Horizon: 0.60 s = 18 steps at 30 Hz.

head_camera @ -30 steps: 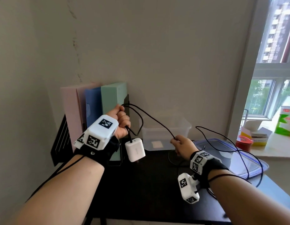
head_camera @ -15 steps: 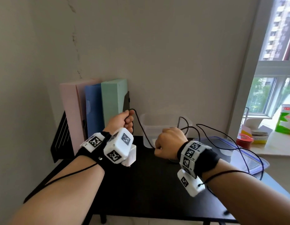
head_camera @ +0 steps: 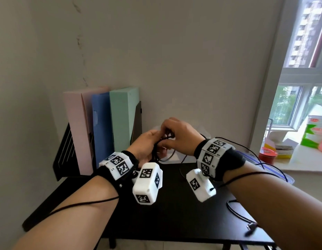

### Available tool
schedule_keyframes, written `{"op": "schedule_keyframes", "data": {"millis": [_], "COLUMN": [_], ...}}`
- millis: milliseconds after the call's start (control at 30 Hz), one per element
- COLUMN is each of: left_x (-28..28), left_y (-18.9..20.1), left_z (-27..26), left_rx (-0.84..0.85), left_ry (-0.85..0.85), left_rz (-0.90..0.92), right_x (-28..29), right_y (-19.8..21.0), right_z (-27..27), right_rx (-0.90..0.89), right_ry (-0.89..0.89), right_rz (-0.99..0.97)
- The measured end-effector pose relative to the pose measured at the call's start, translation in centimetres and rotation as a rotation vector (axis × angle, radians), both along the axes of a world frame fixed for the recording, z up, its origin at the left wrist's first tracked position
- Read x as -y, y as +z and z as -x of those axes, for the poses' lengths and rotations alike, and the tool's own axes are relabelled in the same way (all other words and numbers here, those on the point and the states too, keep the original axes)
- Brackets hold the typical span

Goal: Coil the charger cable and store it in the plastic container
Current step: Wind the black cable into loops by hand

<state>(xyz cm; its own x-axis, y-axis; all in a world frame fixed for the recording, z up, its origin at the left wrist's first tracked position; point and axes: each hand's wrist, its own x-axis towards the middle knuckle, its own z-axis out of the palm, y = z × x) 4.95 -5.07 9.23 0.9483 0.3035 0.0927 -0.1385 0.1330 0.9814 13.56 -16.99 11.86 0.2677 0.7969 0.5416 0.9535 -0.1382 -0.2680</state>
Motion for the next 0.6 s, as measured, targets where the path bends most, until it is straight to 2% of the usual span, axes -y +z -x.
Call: {"op": "schedule_keyframes", "data": {"millis": [100,200,300,367,500,600], "left_x": [0.1,-0.3,-1.1,-1.3,-1.7,-3.0], "left_y": [0.1,0.3,0.7,0.9,1.0,1.3], "left_z": [-0.1,-0.1,0.2,0.4,0.2,0.4], "left_rx": [-0.040,-0.030,0.033,0.078,0.123,0.135], "left_ry": [-0.030,-0.045,-0.049,-0.065,-0.060,-0.006], "left_rz": [-0.027,-0.003,0.071,0.125,0.264,0.407], "right_x": [0.4,0.8,1.3,1.3,1.0,2.2], "right_y": [0.4,0.6,0.2,-0.4,-1.8,-2.4], "right_z": [-1.0,-2.0,-2.6,-2.5,-2.8,-3.9], "right_rx": [-0.035,-0.070,-0.221,-0.302,-0.302,-0.253], "right_ry": [-0.036,-0.046,-0.041,-0.045,-0.098,-0.203], "right_rz": [0.006,0.140,0.311,0.315,0.302,0.403]}}
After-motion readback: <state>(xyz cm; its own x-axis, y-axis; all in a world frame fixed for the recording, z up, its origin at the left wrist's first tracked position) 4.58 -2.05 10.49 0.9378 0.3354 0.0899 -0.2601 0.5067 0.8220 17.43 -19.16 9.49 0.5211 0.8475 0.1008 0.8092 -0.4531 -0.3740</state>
